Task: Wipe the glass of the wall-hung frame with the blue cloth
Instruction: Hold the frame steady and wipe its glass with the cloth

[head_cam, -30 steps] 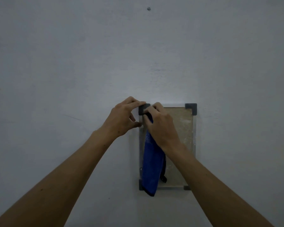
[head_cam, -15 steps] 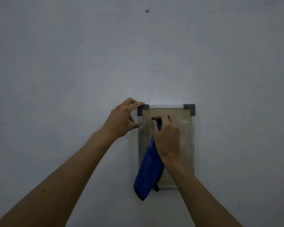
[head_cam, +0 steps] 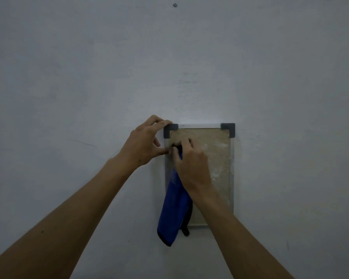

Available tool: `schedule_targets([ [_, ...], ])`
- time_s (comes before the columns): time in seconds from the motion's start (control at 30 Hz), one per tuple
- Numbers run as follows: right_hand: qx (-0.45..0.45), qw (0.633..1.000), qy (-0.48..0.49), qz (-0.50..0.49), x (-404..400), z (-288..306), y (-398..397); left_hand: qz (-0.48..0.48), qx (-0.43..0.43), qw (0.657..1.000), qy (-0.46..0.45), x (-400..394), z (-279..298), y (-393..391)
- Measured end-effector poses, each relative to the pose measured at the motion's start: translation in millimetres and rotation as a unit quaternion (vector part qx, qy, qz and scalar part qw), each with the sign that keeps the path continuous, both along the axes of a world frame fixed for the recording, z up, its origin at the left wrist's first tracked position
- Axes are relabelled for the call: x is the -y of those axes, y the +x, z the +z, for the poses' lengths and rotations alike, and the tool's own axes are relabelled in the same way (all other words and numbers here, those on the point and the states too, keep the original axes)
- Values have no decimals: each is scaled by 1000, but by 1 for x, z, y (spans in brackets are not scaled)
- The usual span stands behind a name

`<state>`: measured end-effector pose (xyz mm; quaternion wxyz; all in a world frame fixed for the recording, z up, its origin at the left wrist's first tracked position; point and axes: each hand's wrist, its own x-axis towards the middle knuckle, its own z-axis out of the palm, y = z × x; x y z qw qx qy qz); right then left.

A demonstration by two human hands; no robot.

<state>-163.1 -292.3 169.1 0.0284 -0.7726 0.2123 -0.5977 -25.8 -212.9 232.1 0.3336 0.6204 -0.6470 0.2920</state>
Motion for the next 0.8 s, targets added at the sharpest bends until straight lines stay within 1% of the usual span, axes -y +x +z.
schedule_targets([
  [0.13, 103, 993, 53, -31, 9, -1, -11, -6, -3, 1000, 3, -1, 1, -2],
  [0.17, 99, 994, 48, -29, 5, -1, -8, -7, -4, 1000, 4, -2, 2, -1],
  [0.27, 6, 1000, 0, -2, -3, -2, 3, -1, -3, 1000, 12, -3, 4, 0],
  [0.3, -6, 1000, -5, 2, -2, -1, 2, 2, -2, 1000, 13, -2, 5, 1],
  [0.33, 5, 1000, 1, 1, 2, 0, -1, 5, -1, 1000, 14, -3, 4, 1],
  [0.43, 96, 994, 51, -21, 12, -1, -11, 0, -4, 1000, 13, -2, 3, 0],
  [0.47, 99, 993, 62, -26, 11, -1, -11, -2, -4, 1000, 13, -2, 3, 0],
  [0.57, 23, 999, 46, 0, 3, -3, -1, 15, 4, 1000, 17, -3, 6, -2],
  [0.63, 0, 999, 40, 12, 4, -1, -3, 31, 14, 999, 19, -4, 8, -3],
  [0.77, 86, 994, 68, -8, 12, 2, -15, 35, 20, 999, 16, -4, 6, -6],
  [0.8, 81, 995, 58, -7, 8, 4, -12, 33, 20, 999, 16, -4, 6, -6],
])
